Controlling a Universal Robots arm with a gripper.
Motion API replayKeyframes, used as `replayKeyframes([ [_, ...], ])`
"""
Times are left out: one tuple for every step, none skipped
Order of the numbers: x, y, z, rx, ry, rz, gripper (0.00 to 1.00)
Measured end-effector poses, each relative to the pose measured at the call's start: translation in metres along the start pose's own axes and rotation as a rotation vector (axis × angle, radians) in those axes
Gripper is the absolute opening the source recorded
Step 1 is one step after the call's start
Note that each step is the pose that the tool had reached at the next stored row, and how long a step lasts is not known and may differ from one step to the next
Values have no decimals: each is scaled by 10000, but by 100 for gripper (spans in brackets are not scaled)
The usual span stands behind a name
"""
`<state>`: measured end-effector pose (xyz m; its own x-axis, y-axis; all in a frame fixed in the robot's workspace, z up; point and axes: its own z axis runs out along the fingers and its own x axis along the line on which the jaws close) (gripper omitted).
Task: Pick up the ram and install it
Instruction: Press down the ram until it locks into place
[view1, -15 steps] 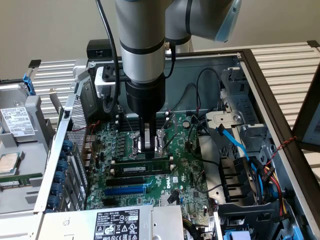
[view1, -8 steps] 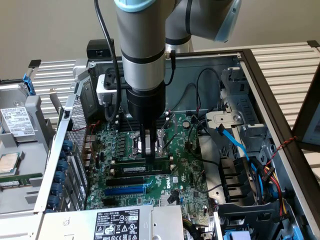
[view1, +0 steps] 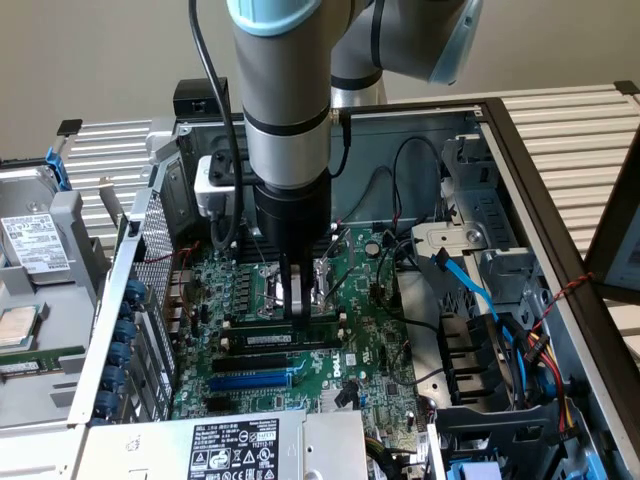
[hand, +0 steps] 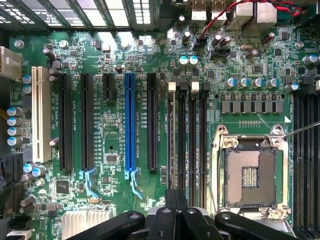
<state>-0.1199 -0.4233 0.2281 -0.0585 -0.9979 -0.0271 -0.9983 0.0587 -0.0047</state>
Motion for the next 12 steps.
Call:
replayKeyframes([
  [-1,4,-25,4,-12,3,11],
  [0,14,-50,4,-5,2,11],
  [2,35,-66,2,-1,0,11],
  [4,74,-66,3,-5,1,11],
  [7,118,-68,1,-2,0,11],
  [10,167,-68,1,-2,0,11],
  [12,209,-68,1,-2,0,11],
  [14,235,-66,0,-2,-1,11],
  [15,251,-64,1,-2,0,11],
  [15,255,-62,2,-3,1,11],
  [15,256,-58,1,-3,0,11],
  [16,256,-49,0,-2,-2,11],
])
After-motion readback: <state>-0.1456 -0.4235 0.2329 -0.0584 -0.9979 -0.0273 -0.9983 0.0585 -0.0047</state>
